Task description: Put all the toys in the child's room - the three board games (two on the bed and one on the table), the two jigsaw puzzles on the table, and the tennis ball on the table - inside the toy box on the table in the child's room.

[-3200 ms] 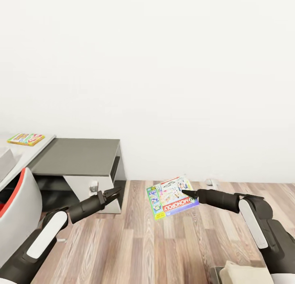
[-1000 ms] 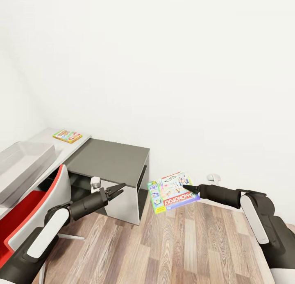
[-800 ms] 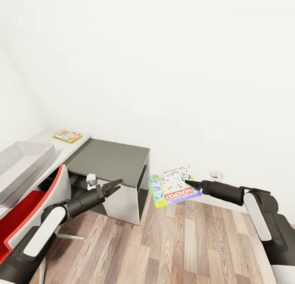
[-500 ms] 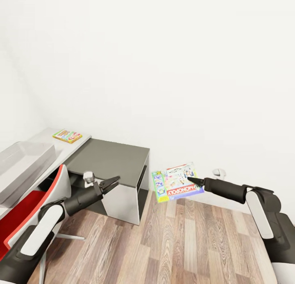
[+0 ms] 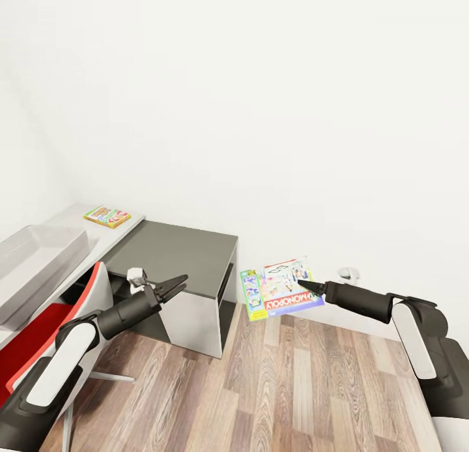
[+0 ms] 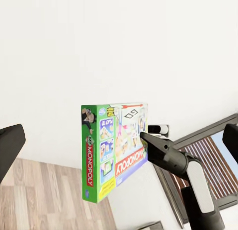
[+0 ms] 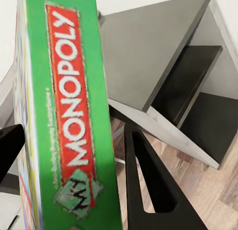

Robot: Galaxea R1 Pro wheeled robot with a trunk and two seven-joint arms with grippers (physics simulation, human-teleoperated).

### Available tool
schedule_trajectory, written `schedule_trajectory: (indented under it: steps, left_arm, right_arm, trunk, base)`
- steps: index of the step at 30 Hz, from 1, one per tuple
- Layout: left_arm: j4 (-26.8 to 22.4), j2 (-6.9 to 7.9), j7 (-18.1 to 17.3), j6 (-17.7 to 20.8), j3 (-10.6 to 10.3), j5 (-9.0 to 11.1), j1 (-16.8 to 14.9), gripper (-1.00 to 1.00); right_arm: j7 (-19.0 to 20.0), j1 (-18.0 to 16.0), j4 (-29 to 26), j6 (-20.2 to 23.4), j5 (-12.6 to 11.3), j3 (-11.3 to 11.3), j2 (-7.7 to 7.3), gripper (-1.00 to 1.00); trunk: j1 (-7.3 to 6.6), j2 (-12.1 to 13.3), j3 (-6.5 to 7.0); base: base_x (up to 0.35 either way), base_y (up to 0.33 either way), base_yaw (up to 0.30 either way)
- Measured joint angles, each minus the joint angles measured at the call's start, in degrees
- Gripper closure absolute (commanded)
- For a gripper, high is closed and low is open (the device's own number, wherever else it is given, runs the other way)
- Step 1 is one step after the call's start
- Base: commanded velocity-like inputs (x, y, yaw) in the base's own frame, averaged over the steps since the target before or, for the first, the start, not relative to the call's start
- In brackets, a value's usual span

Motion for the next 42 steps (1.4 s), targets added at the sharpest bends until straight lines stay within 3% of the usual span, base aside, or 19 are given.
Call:
schedule_trajectory:
  steps: [10,31,42]
  left_arm:
    - [-0.1,0.04,0.0,0.1,-1.4,0.0,0.0,-1.00]
    - [0.0,0.13,-0.1,0.1,-1.6,-0.1,0.0,-1.00]
    - [0.1,0.10,-0.1,0.1,-1.7,-0.1,0.0,-1.00]
  right_arm:
    - [0.2,0.0,0.0,0.0,-0.1,-0.1,0.00,1.00]
    - [0.2,0.0,0.0,0.0,0.2,-0.1,0.00,1.00]
    - [0.2,0.0,0.0,0.0,-0.1,-0.1,-0.04,1.00]
  trunk:
    - [0.00,0.0,0.00]
    - [0.00,0.0,0.00]
    - [0.00,0.0,0.00]
  base:
    - [0.000,0.000,0.071]
    - [0.000,0.000,0.272]
    - [0.000,0.000,0.080]
